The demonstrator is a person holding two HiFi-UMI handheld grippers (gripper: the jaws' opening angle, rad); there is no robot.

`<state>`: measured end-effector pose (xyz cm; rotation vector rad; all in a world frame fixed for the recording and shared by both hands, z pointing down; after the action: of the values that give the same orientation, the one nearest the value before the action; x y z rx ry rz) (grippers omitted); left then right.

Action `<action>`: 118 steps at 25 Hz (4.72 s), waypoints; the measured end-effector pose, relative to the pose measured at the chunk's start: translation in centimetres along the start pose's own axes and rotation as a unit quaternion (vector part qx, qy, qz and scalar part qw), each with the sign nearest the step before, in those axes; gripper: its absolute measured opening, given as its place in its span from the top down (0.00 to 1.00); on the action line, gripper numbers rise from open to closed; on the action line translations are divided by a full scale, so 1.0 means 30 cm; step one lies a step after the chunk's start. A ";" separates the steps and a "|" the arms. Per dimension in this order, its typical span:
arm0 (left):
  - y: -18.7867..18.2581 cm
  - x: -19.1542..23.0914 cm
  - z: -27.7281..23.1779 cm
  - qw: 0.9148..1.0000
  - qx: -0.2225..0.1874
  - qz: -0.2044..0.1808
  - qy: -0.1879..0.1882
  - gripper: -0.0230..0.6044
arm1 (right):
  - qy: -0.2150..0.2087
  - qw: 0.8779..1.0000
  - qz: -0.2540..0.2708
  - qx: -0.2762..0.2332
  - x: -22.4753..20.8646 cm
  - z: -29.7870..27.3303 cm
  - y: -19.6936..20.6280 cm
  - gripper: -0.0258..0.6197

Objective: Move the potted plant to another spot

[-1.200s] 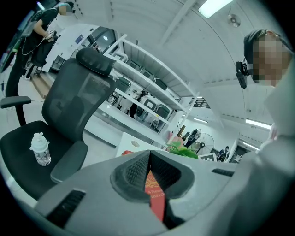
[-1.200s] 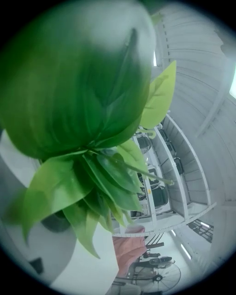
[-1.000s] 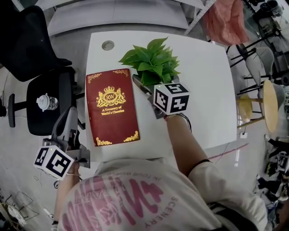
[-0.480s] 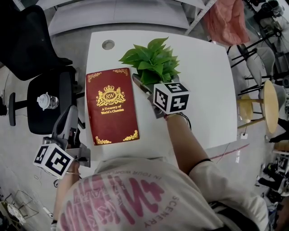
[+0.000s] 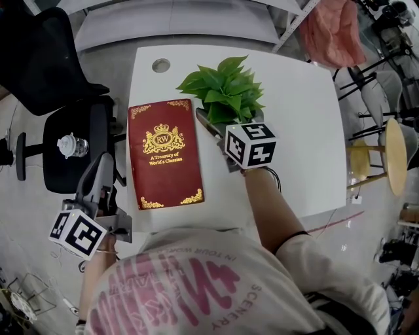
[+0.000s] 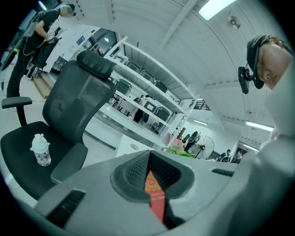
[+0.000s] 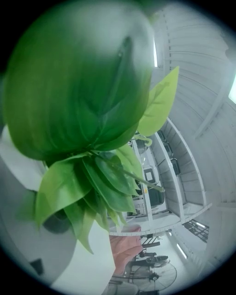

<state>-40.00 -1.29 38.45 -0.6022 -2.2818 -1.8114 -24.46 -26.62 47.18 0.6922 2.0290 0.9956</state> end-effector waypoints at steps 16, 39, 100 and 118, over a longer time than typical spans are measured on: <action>-0.009 -0.007 -0.026 1.000 -0.017 0.002 -0.010 0.96 | -0.005 1.000 0.001 -0.006 0.000 0.007 -0.002 0.12; -0.022 -0.024 -0.046 1.000 -0.015 0.001 0.024 0.96 | 0.014 0.999 -0.026 -0.016 0.003 0.048 -0.023 0.12; -0.029 -0.113 0.261 0.968 -0.007 -0.027 0.250 0.96 | 0.110 0.983 -0.093 -0.112 0.478 0.669 0.237 0.36; 0.057 -0.418 0.337 0.969 -0.014 -0.029 0.244 0.96 | 0.082 0.977 -0.124 -0.151 0.409 0.950 0.193 0.91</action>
<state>-26.76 6.13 32.80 -0.0704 -1.9576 -1.7741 -7.43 -2.73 35.52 0.1970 1.9831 1.2070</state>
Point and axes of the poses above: the fingertips, and each gripper's own axes: z backward along the fingers, x to its left, y out of its underside, the point moved 2 cm from there along z, backward along the fingers, and after that the axes turned 13 degrees about -z, right-handed, at the moved point
